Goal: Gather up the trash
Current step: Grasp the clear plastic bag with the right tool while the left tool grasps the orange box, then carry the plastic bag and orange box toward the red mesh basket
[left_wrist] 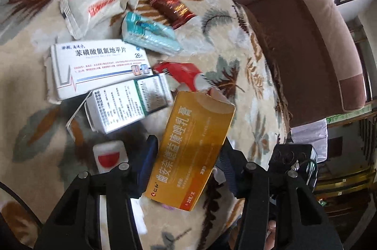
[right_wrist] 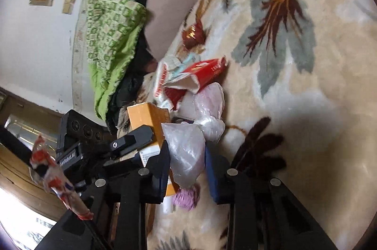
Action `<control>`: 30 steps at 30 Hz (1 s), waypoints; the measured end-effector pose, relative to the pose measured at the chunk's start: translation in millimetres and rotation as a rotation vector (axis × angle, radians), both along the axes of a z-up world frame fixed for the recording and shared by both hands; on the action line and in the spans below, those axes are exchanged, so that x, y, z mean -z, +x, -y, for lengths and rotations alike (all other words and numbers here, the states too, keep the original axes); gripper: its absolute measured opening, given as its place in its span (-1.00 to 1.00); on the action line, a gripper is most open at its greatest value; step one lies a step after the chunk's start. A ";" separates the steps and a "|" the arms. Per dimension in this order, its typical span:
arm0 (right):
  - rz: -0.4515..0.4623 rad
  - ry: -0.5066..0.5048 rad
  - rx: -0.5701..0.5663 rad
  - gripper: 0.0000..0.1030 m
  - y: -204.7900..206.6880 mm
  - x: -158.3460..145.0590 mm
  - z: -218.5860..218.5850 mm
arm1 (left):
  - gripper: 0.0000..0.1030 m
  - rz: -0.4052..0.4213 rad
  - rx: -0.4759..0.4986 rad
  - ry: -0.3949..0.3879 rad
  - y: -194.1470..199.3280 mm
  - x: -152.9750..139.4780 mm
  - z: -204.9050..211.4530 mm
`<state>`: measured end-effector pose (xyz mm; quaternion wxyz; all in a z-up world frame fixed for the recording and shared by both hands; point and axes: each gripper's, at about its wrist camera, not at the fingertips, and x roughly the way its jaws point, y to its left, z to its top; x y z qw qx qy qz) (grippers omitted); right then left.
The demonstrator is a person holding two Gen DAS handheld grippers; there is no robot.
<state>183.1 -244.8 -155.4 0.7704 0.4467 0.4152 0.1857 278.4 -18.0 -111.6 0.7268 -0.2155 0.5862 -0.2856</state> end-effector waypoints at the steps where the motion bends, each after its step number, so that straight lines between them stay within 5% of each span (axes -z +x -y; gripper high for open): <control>1: 0.016 -0.018 0.002 -0.43 -7.6 -6.7 1.9 | -0.02 0.021 -0.001 0.014 -5.3 -9.5 -0.2; 7: 0.104 -0.135 0.056 -0.43 -67.2 -56.5 19.8 | -0.02 0.143 0.017 0.126 -55.9 -66.6 12.8; 12: 0.196 -0.202 0.106 -0.43 -136.8 -99.8 37.1 | -0.02 0.226 -0.001 0.105 -125.4 -109.2 22.5; 22: 0.362 -0.323 0.156 -0.42 -262.8 -178.2 44.5 | -0.02 0.343 -0.040 0.069 -257.4 -145.3 56.5; 30: 0.401 -0.357 0.183 -0.42 -308.8 -192.3 48.0 | -0.02 0.433 0.006 0.098 -309.0 -172.4 76.3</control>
